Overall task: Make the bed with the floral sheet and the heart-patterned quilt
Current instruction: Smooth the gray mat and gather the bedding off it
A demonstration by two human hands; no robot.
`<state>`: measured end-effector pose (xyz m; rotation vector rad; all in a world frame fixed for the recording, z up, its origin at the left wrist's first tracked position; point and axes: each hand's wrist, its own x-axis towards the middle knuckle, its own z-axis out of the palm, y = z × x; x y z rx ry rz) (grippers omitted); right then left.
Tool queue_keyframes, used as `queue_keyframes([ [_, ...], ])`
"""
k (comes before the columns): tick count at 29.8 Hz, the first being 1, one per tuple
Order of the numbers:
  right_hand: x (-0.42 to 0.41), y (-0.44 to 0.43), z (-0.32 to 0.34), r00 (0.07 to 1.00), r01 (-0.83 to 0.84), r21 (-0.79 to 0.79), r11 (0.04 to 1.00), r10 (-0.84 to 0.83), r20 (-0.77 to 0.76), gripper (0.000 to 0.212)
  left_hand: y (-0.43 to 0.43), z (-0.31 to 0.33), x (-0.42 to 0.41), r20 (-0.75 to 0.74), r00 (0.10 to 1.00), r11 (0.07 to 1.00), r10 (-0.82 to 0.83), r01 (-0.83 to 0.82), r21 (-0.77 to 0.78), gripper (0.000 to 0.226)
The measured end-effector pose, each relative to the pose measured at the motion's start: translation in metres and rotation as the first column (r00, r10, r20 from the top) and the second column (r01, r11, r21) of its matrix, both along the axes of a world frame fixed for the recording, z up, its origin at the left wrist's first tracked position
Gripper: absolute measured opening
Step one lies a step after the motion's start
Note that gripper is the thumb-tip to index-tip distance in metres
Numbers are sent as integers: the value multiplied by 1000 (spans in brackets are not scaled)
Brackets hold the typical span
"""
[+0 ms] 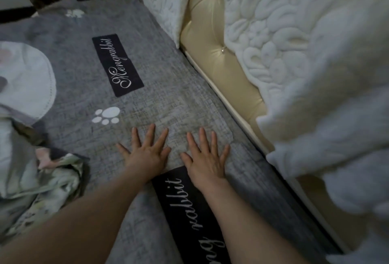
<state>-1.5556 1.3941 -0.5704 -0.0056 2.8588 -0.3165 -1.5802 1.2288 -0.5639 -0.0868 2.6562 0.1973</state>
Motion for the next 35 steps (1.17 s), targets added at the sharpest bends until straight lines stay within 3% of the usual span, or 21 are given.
queue_keyframes([
  [1,10,3,12,1000,-6,-7,1000,6,-23,61,5,8,11,-20,1000,999,9,-8,42,61],
  [4,83,30,28,969,5,58,998,10,-246,61,42,17,95,-360,932,982,-38,102,161,59],
  [5,113,47,23,960,11,89,996,15,-278,61,57,15,128,-402,912,972,-82,163,170,60],
  [8,158,99,-5,973,101,157,982,-65,-221,61,84,-10,184,-331,923,967,-198,239,90,62],
  [11,147,98,-18,985,120,197,973,-92,-146,63,84,-32,178,-316,928,978,-199,210,-1,60],
  [14,147,89,0,976,170,179,969,-141,-167,64,83,-15,179,-264,948,980,-176,194,43,59],
  [19,197,55,28,972,-61,163,985,95,-214,60,71,5,234,-293,953,990,-78,108,89,59],
  [22,218,68,2,983,-18,198,980,53,-176,60,61,-14,254,-222,969,992,-110,120,30,62],
  [26,218,65,-9,985,-13,166,986,41,-170,60,60,-26,254,-236,967,995,-96,100,4,63],
  [35,218,69,-14,963,-24,120,993,55,-264,57,63,-21,259,-207,975,996,-75,81,23,64],
])
